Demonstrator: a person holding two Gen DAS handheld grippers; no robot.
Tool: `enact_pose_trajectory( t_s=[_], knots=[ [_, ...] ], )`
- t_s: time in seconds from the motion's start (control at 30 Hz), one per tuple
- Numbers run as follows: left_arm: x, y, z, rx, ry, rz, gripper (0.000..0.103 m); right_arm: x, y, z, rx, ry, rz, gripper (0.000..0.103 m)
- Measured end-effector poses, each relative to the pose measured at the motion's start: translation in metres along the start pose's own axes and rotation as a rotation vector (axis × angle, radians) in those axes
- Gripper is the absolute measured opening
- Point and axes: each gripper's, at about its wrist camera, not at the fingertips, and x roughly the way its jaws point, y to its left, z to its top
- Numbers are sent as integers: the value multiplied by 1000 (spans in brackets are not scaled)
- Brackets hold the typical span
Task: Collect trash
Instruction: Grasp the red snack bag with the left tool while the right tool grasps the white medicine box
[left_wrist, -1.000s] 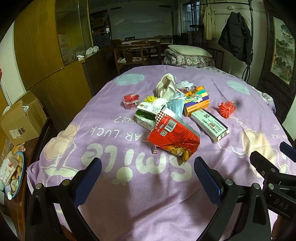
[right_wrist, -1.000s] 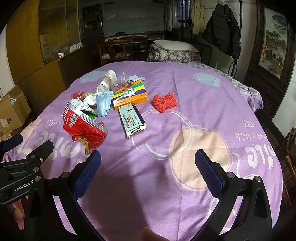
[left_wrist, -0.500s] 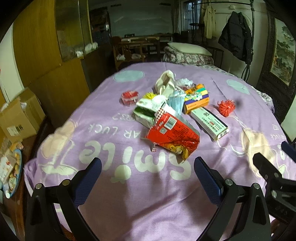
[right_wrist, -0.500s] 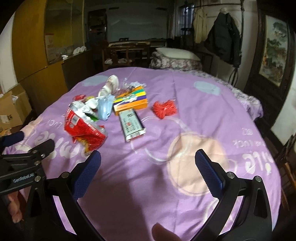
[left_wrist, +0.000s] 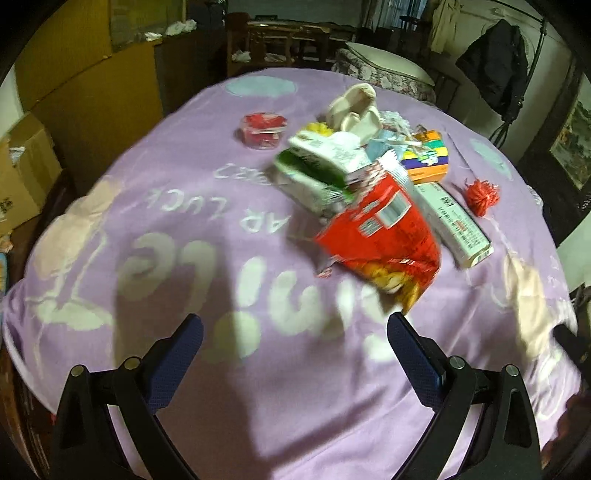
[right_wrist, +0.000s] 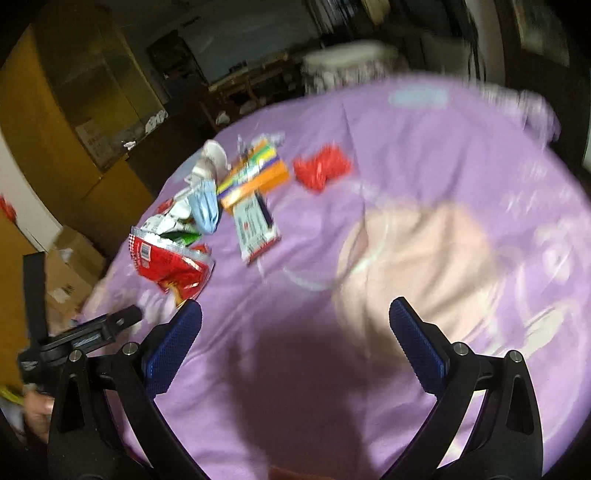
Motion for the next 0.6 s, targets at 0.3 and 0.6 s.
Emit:
enact_pose_trajectory(
  t_s=[0.3,0.6],
  knots=[
    [42,-32,46,-120,90,-59,97,31,-10,2,-78,91,-106,97],
    [64,-37,63,-207,127,-51,78,41,-14,6,-98,111,-121,97]
  ],
)
